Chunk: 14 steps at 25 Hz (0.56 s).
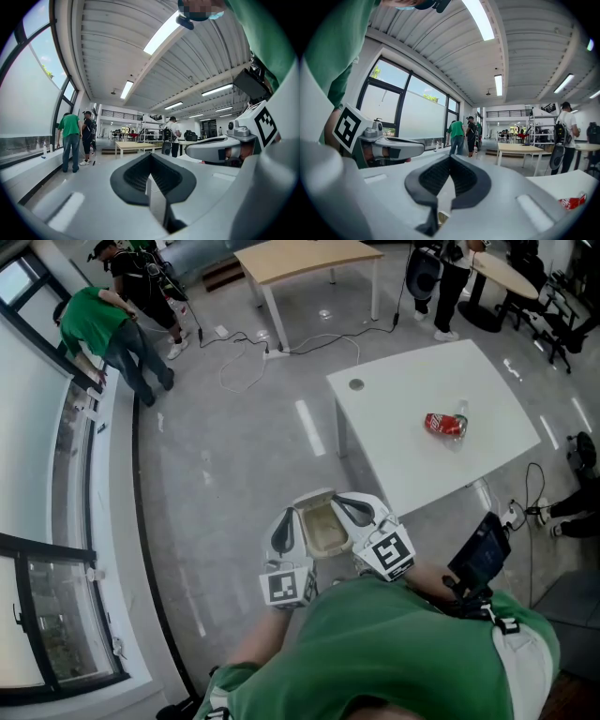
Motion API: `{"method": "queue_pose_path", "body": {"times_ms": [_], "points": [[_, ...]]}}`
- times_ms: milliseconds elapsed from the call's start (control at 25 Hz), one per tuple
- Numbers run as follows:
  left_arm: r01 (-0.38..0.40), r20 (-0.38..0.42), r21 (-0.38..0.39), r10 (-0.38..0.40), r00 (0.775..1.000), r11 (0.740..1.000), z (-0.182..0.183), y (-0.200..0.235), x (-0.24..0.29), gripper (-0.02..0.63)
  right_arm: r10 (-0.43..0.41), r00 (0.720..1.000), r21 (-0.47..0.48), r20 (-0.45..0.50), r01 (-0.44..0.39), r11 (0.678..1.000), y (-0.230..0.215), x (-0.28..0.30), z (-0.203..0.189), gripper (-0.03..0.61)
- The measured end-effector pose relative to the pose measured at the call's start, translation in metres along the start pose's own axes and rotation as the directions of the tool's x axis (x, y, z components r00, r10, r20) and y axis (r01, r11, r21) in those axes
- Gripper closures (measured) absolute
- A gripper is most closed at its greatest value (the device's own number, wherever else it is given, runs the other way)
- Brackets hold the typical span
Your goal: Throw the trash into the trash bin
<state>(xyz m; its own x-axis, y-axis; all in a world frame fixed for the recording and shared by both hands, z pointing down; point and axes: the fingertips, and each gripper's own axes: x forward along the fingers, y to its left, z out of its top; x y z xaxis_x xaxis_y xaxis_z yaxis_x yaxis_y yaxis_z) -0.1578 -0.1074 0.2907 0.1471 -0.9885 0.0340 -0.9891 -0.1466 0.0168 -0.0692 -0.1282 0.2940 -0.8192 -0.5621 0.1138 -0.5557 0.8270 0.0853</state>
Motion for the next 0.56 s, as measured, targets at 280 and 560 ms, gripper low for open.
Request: {"method": "queue_pose_path", "body": {"times_ms": [280, 560], "points": [[0.002, -0.011, -0.007, -0.002, 1.000, 1.000, -0.0027, 0.0003, 0.0013, 0.609, 0.004, 1.000, -0.003, -0.003, -0.004, 1.000, 0.0014, 0.0005, -0.0018, 0.575], [-0.007, -0.007, -0.008, 0.007, 1.000, 1.000, 0.0001, 0.0026, 0.0021, 0.609, 0.009, 1.000, -0.004, 0.003, -0.009, 1.000, 0.0010, 0.0035, 0.0013, 0.575]]}}
